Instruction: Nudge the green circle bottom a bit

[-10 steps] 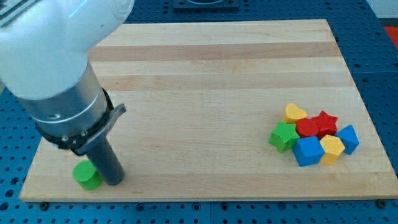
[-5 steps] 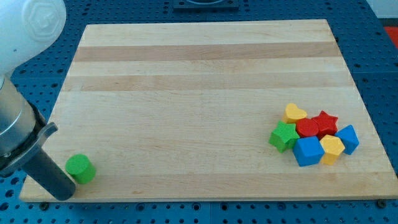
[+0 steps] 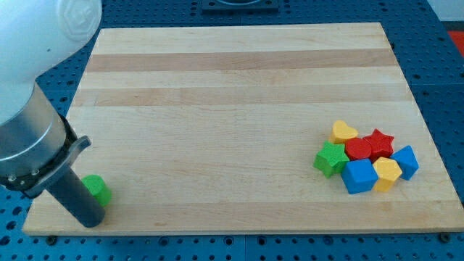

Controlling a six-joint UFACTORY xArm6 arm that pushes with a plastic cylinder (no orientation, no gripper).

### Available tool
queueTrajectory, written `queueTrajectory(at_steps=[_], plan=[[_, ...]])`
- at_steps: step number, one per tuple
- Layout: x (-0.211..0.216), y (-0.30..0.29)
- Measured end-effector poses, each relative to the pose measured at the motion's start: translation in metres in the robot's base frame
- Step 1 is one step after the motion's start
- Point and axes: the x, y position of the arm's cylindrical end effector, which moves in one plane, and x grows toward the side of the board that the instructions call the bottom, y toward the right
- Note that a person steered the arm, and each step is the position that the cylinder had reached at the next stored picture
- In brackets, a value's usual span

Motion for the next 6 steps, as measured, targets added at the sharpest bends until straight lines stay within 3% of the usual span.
queueTrajectory(at_steps=[2,4,6], plan=[[-0.003,-0.010],[0.006,0.085],[0.005,0.225]])
